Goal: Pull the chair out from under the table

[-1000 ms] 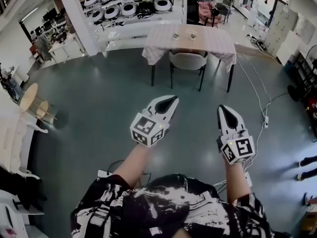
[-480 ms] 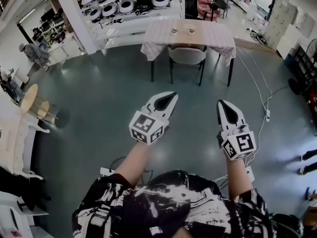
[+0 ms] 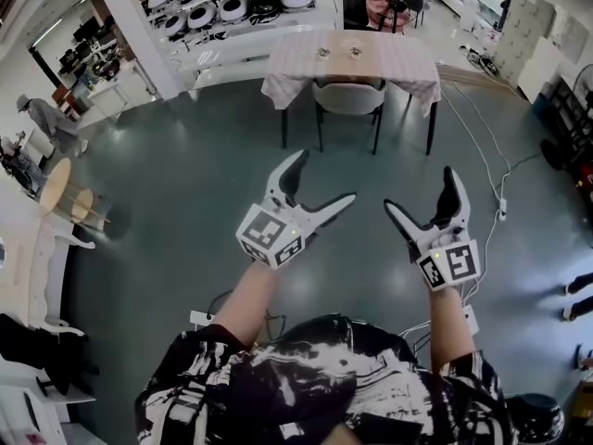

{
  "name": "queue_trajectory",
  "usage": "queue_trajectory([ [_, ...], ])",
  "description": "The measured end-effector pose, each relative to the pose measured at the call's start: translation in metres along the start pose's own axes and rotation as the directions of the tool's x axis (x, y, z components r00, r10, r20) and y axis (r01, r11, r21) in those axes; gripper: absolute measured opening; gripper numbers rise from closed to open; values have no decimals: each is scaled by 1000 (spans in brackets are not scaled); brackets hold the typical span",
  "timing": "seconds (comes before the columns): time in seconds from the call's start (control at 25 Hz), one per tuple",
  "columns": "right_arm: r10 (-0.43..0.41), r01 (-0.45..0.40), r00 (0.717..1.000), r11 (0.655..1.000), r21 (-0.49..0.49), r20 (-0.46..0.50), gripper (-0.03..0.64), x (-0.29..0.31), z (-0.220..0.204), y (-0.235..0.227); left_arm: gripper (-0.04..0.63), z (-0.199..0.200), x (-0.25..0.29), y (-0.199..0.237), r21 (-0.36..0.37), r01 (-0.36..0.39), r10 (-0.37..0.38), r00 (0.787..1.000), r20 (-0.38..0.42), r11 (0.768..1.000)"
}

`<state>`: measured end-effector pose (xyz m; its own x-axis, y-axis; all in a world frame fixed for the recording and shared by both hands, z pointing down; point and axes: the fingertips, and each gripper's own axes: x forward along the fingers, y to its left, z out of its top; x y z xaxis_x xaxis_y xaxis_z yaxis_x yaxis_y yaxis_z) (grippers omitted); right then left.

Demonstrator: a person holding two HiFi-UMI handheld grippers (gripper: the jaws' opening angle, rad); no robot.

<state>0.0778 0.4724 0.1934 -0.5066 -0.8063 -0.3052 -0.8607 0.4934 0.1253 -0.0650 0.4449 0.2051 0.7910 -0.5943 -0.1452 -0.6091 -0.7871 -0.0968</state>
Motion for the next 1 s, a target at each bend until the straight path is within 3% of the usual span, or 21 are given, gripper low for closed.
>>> queue_trajectory([
  [0.12, 6, -5, 1000, 999, -47, 14, 575, -3, 3, 2, 513, 1, -1, 1, 1, 14, -14, 1000, 9, 1000],
  [0.68, 15, -16, 999, 1000, -18, -28, 575, 6, -10, 14, 520, 0, -25, 16, 30, 16, -16, 1000, -4, 999],
  [1.0, -4, 3, 999, 1000, -6, -46, 575, 28, -30, 38, 520, -16, -42, 44, 33, 54, -53, 998, -15, 998],
])
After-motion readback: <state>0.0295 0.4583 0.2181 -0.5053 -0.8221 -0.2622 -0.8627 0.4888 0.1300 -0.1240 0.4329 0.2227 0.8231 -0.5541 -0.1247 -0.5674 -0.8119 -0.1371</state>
